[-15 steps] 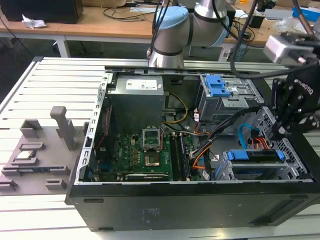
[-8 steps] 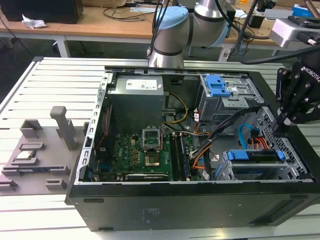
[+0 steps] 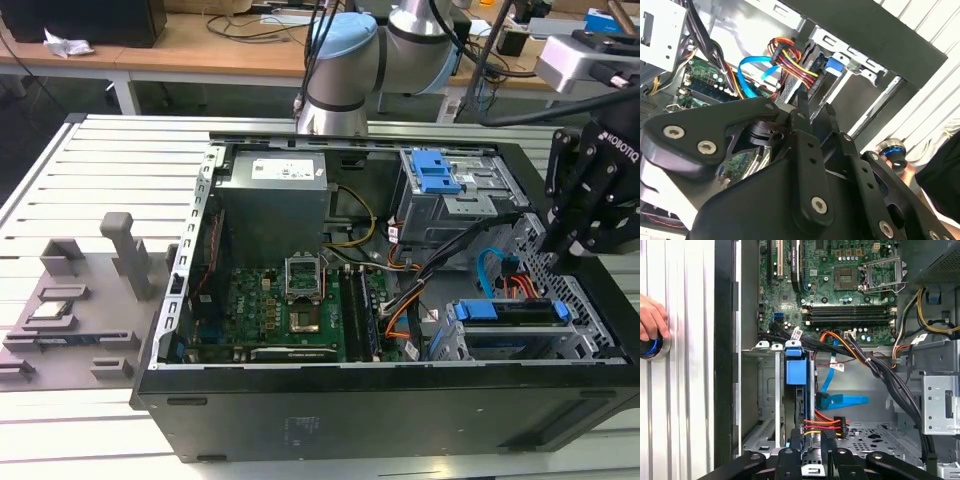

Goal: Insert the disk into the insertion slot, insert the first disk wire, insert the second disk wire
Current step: 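Insert the second disk wire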

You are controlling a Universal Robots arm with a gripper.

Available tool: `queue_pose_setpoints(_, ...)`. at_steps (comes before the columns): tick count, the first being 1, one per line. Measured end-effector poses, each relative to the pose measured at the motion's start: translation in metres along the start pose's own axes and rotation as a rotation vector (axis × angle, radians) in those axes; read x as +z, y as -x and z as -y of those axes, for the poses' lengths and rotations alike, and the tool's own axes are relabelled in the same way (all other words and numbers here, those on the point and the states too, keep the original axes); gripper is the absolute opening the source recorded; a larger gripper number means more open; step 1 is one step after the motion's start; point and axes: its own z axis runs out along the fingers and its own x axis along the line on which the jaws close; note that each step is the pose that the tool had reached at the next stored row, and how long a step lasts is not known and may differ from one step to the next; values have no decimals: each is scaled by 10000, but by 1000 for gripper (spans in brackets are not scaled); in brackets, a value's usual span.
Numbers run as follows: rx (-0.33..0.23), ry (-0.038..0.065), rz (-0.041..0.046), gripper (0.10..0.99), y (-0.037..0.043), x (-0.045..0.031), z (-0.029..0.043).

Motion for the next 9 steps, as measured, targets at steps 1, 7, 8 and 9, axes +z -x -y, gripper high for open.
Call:
queue_pose_setpoints(1, 1, 0, 1, 302, 24, 15, -30)
queue_pose_setpoints(7, 1, 0, -16, 302, 106, 164, -324)
queue_pose_setpoints(8, 2, -1, -35, 302, 108, 186, -342)
queue_pose_setpoints(9, 3, -1, -44, 302, 108, 198, -346)
